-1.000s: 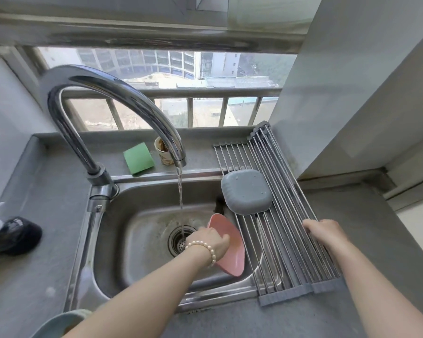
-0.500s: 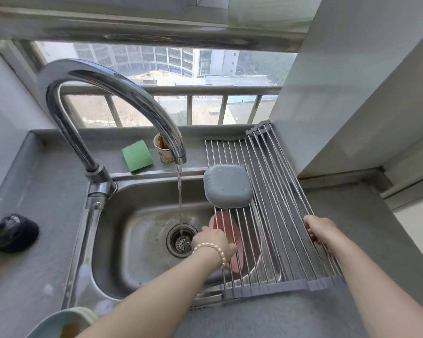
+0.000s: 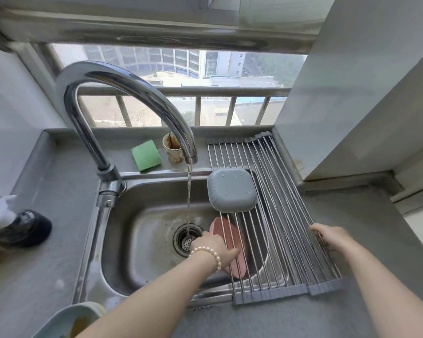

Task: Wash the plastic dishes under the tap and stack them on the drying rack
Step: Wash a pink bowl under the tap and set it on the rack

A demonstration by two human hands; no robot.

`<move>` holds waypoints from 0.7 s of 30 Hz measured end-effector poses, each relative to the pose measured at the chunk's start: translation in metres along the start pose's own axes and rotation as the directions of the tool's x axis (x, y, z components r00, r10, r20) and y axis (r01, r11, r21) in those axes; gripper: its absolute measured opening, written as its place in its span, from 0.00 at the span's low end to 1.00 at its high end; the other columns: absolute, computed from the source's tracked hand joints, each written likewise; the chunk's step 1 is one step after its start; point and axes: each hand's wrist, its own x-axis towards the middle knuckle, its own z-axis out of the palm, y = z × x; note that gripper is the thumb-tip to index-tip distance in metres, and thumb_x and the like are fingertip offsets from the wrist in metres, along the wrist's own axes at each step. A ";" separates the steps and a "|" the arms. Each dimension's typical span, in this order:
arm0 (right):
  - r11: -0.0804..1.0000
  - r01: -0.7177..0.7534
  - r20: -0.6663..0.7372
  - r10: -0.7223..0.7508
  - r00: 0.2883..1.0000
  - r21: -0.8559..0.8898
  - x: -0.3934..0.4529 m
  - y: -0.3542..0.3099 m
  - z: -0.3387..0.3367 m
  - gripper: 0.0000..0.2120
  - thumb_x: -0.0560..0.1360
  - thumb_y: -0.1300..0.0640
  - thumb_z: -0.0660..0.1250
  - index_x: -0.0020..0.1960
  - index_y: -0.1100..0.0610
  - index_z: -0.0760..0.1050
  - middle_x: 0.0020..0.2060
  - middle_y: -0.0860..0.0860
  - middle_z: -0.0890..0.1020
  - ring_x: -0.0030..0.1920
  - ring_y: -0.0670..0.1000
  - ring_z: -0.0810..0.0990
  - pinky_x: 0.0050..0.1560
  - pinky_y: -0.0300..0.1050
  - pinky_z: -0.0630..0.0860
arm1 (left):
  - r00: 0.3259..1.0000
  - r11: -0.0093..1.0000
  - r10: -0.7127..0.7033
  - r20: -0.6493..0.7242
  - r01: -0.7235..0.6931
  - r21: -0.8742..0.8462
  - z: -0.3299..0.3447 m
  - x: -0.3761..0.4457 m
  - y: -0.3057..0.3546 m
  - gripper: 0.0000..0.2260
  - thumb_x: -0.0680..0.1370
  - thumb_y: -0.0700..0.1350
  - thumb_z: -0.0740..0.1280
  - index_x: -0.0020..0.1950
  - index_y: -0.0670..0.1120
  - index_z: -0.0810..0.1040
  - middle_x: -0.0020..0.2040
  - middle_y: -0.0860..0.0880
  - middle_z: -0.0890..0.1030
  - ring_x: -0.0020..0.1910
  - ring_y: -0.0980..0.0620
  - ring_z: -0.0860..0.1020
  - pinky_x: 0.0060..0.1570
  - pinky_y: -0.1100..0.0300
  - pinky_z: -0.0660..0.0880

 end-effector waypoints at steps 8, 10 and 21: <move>0.899 0.226 -0.381 -0.372 0.846 -0.375 -0.027 -0.025 0.012 0.18 0.73 0.47 0.65 0.58 0.58 0.77 0.56 0.60 0.77 0.55 0.61 0.74 0.57 0.53 0.72 | 0.992 0.985 -0.086 -0.091 0.071 -0.156 -0.003 0.002 -0.034 0.30 0.80 0.61 0.47 0.60 0.42 0.78 0.59 0.42 0.78 0.55 0.43 0.78 0.54 0.53 0.73; 0.846 0.391 -0.375 -0.516 0.770 -0.362 -0.044 -0.048 0.035 0.12 0.73 0.52 0.65 0.54 0.57 0.77 0.52 0.59 0.77 0.54 0.60 0.72 0.55 0.51 0.70 | 0.984 0.978 -0.136 -0.113 0.114 -0.176 -0.011 0.002 -0.054 0.22 0.81 0.54 0.52 0.63 0.42 0.76 0.62 0.41 0.76 0.59 0.42 0.76 0.56 0.53 0.72; 0.413 0.910 0.282 -0.869 0.406 -0.037 -0.131 -0.119 0.176 0.12 0.78 0.61 0.62 0.58 0.61 0.79 0.54 0.55 0.82 0.53 0.53 0.79 0.56 0.43 0.72 | 0.880 0.668 -0.287 -0.378 -0.099 -0.737 -0.037 -0.005 -0.113 0.20 0.73 0.30 0.60 0.61 0.45 0.76 0.61 0.44 0.76 0.55 0.46 0.76 0.57 0.57 0.73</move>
